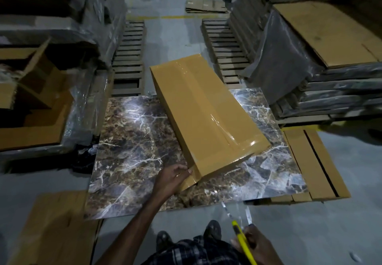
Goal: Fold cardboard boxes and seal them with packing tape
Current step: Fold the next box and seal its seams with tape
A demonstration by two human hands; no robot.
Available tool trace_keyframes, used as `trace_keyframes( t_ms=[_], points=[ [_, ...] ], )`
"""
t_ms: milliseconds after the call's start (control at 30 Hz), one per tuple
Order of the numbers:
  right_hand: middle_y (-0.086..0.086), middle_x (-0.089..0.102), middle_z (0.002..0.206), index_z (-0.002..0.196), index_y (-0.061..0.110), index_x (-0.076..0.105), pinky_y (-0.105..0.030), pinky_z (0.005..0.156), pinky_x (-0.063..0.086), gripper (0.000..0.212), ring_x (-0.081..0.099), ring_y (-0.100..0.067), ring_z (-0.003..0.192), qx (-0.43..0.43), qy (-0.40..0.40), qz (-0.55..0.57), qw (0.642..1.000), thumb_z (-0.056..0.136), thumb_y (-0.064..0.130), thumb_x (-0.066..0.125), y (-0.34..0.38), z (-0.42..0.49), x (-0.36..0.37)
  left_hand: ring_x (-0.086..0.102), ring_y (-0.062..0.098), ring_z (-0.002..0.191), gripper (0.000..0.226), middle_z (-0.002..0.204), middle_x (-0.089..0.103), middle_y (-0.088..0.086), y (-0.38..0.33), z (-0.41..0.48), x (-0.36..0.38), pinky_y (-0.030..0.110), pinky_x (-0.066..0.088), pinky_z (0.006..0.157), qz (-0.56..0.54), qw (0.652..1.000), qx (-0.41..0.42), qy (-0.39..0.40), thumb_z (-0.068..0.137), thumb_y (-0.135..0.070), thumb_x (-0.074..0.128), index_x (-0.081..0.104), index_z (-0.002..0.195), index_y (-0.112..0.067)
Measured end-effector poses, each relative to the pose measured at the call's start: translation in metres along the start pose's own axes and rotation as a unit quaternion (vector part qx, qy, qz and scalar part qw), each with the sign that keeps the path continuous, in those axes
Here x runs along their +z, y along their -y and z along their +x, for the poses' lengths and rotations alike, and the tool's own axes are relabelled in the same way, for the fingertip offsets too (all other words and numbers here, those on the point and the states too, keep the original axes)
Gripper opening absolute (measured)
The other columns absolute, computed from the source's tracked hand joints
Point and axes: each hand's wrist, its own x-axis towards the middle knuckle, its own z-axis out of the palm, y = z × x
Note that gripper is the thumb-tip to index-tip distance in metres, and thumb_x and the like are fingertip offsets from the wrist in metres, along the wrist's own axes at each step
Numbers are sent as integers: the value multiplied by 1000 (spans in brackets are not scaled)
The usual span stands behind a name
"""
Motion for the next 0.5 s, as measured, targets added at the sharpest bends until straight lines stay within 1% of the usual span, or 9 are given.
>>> trace_keyframes(
  t_ms=[33,67,133,200,267,300,367,433,500],
  points=[
    [9,67,79,95,15,60,-23,82,53,35,61,-3,74,-36,15,-23,999,85,39,82,9,-7,6,69,-7,83,20,88,77,-20,-1,0,-2,22,50,76,2,1000,5,3,86,-42,83,81,89,-23],
    [10,63,66,89,8,57,-18,71,50,45,58,1,64,-52,16,-13,998,79,40,87,18,-12,12,70,-3,80,27,83,77,-16,-3,1,-3,23,49,74,8,1000,9,7,83,-49,80,81,84,-21],
    [9,56,53,84,6,49,-15,59,42,55,55,2,54,-58,16,12,998,74,40,91,31,-13,23,67,9,63,42,68,72,-8,-2,3,-6,27,43,62,26,999,9,19,83,-55,76,76,75,-14],
    [8,56,54,83,10,48,-18,58,41,65,57,-2,56,-71,4,26,997,66,55,90,49,-18,32,51,12,50,54,55,55,-3,-1,4,-6,29,32,56,28,999,6,35,86,-56,74,67,69,-5],
    [7,54,55,83,10,48,-21,59,43,78,59,-5,57,-80,-7,46,996,53,71,85,53,-11,37,46,12,50,65,53,49,-2,-2,6,-6,30,27,56,21,999,3,44,79,-66,70,62,66,-3],
    [6,53,55,83,11,47,-20,57,42,81,58,-4,55,-86,-15,47,995,49,76,81,58,-13,37,46,13,49,66,53,49,-1,-2,7,-7,29,28,56,16,999,2,49,77,-67,69,60,64,-3],
    [3,48,58,81,12,45,-16,52,38,85,53,-4,50,-91,-20,40,995,44,81,76,63,-11,37,43,14,48,56,52,45,0,-3,8,-7,29,28,55,19,998,5,56,85,-56,74,56,59,-9],
    [0,43,60,82,13,46,-20,53,39,94,49,-9,50,-88,-19,35,995,39,90,77,63,-8,35,41,12,49,49,52,42,0,-3,9,-8,30,26,55,39,998,7,48,90,-45,77,54,58,-16],
    [-5,43,61,84,12,48,-29,55,42,97,47,-16,50,-82,-13,30,996,37,92,79,60,-4,35,41,12,50,48,52,42,0,0,11,-9,30,24,55,58,998,3,35,88,-48,77,54,58,-18]
  ],
)
